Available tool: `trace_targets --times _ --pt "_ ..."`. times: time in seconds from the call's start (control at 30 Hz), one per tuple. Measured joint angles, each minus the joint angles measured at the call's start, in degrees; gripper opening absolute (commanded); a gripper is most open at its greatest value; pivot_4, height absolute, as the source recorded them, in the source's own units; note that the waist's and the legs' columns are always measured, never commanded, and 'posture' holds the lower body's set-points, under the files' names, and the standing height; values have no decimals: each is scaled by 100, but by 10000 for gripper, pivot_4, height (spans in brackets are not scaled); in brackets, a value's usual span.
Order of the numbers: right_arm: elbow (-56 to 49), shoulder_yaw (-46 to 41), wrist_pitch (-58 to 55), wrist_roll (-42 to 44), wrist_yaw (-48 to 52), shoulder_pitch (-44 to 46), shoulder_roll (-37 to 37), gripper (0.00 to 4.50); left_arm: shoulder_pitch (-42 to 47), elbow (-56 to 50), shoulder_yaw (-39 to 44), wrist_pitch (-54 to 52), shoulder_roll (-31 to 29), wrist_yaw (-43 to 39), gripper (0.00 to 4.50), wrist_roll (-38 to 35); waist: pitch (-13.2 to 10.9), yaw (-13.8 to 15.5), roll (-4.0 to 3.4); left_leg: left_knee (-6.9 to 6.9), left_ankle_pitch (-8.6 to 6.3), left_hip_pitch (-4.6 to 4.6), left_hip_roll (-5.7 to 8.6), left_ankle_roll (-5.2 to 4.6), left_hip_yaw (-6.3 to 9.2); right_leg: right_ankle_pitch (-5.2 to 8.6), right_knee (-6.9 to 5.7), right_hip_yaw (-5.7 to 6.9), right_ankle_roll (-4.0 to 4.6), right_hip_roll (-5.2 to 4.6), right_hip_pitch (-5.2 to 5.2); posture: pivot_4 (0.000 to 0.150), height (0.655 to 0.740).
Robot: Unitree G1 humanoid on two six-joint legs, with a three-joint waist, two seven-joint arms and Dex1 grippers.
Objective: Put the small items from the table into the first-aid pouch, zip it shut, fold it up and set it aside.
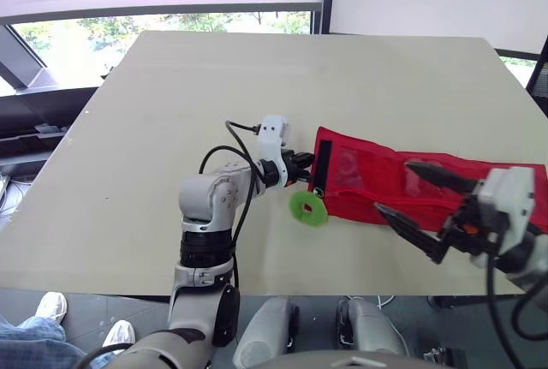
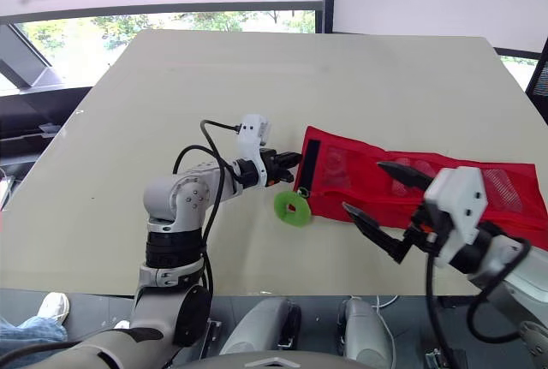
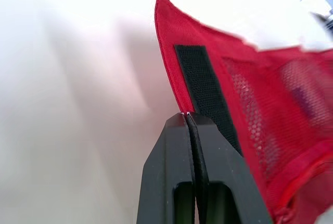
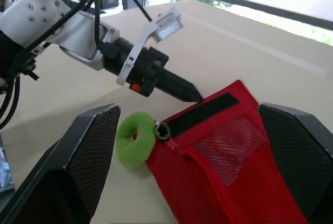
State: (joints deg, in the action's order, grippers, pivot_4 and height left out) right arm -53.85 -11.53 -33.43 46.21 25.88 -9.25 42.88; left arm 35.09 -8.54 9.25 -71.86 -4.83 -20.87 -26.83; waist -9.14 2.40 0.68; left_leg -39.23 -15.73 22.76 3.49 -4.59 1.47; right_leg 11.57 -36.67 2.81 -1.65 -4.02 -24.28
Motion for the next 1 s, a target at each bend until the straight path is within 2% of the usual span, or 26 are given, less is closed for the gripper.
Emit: trace_targets --times 0.27,0.33,0.43,0.47,0.67,0.7,0.77,0.97,1.0 --pt "552 1620 -796 -611 -319 935 -174 45000 37 42 258 -197 -27 -149 207 -566 -5 0 5 -1 2 0 3 4 2 -1 1 0 0 1 0 1500 7395" --pt "802 1941 -1104 -687 -460 1172 -415 45000 43 82 328 -260 -20 -145 207 -670 -5 1 5 -1 3 0 4 4 3 -1 0 0 1 1 -1 1500 7395" --pt "999 2227 -1409 -738 -593 1444 -648 45000 57 132 395 -289 -10 -120 207 -731 -5 -7 5 0 3 0 5 5 3 -1 1 -1 1 1 -1 1500 7395" --pt "1101 2300 -1696 -723 -770 1661 -936 45000 63 149 427 -312 1 -87 207 -776 -6 -9 6 0 3 0 5 6 4 -2 1 -1 2 2 -2 1500 7395" --pt "1400 2424 -2558 -623 -1277 1882 -1616 45000 64 165 431 -322 -3 -36 207 -857 -6 -5 6 1 5 2 10 10 5 -2 -5 -5 3 2 -8 1500 7395" --pt "1423 2424 -2751 -613 -1379 1913 -1747 39803 64 179 433 -322 -4 -20 0 -888 -6 -9 6 1 5 2 11 10 5 -2 -5 -6 3 2 -10 1500 7395" --pt "1432 2435 -2882 -629 -1463 1956 -1863 32890 64 196 426 -320 -3 -15 0 -894 -6 -12 5 2 6 2 12 11 5 -2 -7 -7 3 3 -11 1500 7395" --pt "1431 2469 -3112 -892 -1629 2036 -1942 276 63 249 378 -289 -59 -13 0 -935 -6 -19 5 3 7 2 14 13 5 -2 -8 -8 3 5 -13 1500 7395" --pt "1431 2469 -3124 -924 -1628 2047 -1942 276 63 250 374 -281 -60 -13 0 -935 -6 -19 5 3 8 2 14 13 5 -2 -8 -8 3 5 -13 1500 7395"
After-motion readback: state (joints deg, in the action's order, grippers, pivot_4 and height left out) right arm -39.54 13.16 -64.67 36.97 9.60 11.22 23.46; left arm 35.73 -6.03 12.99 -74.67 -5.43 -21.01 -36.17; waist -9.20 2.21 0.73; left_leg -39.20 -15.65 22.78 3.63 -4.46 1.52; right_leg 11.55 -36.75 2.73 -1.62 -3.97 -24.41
